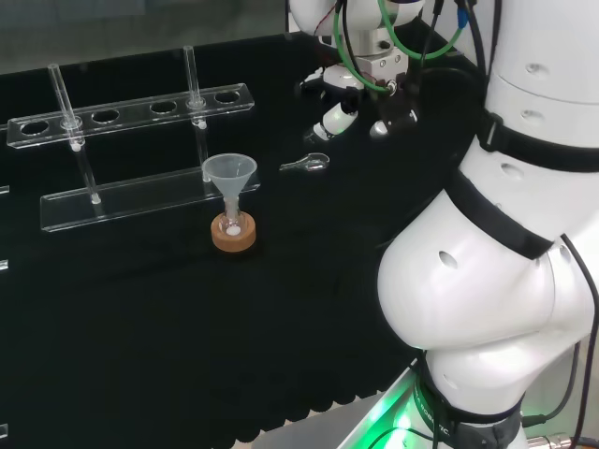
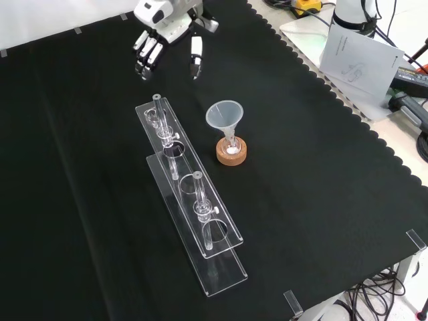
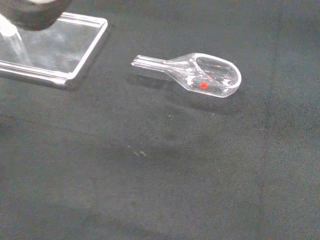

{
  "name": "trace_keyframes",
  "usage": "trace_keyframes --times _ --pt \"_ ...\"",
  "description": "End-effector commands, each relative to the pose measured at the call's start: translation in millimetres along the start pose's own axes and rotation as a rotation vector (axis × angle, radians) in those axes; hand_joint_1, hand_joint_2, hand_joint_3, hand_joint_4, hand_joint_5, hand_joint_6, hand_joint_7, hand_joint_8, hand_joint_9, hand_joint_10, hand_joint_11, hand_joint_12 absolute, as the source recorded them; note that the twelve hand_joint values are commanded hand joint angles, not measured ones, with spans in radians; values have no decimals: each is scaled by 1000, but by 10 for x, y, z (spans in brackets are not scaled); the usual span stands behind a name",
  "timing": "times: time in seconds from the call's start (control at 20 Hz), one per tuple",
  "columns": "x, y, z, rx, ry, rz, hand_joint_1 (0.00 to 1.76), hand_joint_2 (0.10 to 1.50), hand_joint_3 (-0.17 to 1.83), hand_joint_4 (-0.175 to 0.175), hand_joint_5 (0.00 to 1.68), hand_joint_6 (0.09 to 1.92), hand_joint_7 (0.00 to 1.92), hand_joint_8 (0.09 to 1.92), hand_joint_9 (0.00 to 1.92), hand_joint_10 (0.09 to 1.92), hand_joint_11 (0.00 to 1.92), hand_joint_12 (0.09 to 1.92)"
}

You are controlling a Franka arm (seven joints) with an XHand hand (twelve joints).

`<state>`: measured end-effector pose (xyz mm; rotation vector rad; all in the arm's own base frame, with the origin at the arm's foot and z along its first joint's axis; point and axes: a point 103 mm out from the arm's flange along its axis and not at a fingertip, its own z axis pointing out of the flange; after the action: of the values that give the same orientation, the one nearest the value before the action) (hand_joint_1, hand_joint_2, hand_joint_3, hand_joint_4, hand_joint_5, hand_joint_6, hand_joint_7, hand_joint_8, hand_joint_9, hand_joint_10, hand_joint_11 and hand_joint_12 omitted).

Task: Remove the funnel from the round-bottom flask.

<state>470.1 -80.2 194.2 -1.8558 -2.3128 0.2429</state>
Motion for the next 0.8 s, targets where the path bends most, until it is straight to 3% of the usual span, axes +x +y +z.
trace_keyframes --times 0.05,0.25,0.8 --pt "189 -214 -65 15 -10 -1 613 768 75 18 259 87 143 574 604 87 229 1370" --pt "336 -415 -122 -16 -29 -2 606 775 79 17 258 87 159 579 604 87 231 1372" --pt "1159 -611 -262 112 -19 -80 577 785 86 16 211 87 164 584 580 87 277 1401"
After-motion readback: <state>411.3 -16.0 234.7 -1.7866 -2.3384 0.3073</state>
